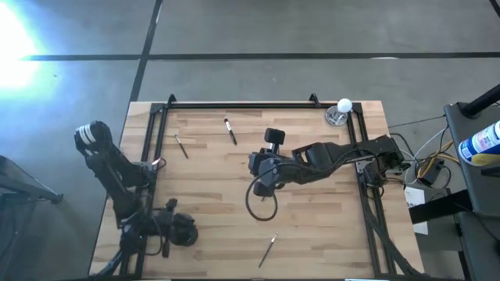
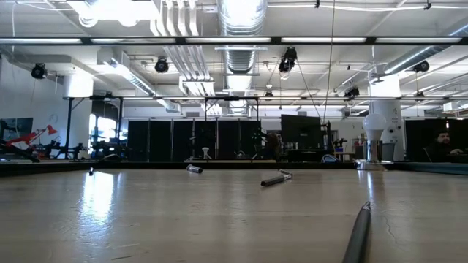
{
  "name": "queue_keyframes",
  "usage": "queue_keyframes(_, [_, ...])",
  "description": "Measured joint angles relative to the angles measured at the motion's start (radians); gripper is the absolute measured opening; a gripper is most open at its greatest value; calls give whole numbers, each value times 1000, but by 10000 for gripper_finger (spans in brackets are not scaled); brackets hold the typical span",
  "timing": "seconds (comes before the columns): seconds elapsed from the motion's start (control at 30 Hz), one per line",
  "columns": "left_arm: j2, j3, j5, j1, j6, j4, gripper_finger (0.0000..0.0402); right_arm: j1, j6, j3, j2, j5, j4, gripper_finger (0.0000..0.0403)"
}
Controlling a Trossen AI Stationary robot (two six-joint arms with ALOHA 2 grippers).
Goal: Pick & Place Makeup Brushes
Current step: Put the liner brush into the holder, then put the eyeshadow brush into the holder
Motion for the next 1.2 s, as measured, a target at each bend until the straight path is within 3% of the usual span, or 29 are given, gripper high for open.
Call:
queue_keyframes(0.2, [-29, 59, -1, 0, 44, -14, 79, 0, -7, 0, 0, -1, 0, 8])
queue_keyframes(0.37, [-114, 135, -1, 0, 47, -157, 102, -1, 1, 0, 0, -16, -13, 8])
queue_keyframes(0.53, [-242, 226, 8, 15, 4, -374, 105, -20, 71, -25, -21, -36, -85, 8])
queue_keyframes(0.67, [-348, 258, 84, 87, 1, -475, 80, -43, 81, -145, -78, -37, -33, 8])
queue_keyframes(0.87, [-436, 251, 287, 309, 189, -459, 10, -83, 97, -485, -250, -115, 273, 8])
queue_keyframes(1.1, [-390, 205, 648, 722, 335, -288, 1, -119, 212, -873, -488, -221, 584, 8])
queue_keyframes(1.2, [-343, 175, 733, 878, 371, -164, 0, -137, 286, -988, -569, -223, 624, 8])
